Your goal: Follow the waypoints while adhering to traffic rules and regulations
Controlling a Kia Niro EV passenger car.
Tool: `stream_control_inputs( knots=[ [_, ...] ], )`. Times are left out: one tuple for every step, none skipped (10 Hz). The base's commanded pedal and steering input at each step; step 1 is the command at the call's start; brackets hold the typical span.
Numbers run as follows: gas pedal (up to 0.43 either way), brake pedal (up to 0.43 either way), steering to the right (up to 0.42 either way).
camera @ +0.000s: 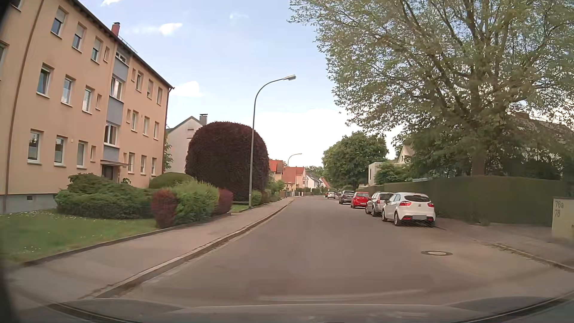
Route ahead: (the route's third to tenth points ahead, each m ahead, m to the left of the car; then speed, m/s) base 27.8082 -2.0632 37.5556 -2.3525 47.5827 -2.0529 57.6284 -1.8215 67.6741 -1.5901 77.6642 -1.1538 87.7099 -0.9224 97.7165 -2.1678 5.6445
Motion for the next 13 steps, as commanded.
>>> stream_control_inputs(
  knots=[
    [0.299,0.018,0.086],
    [0.299,0.018,0.067],
    [0.299,0.018,0.049],
    [0.299,0.018,0.036],
    [0.299,0.018,0.029],
    [0.299,0.018,0.018],
    [0.299,0.018,0.008],
    [0.299,0.018,0.003],
    [0.287,0.018,0.004],
    [0.248,0.018,0.004],
    [0.248,0.018,0.003],
    [0.248,0.018,0.002],
    [0.24,0.018,0.002]
  ],
)
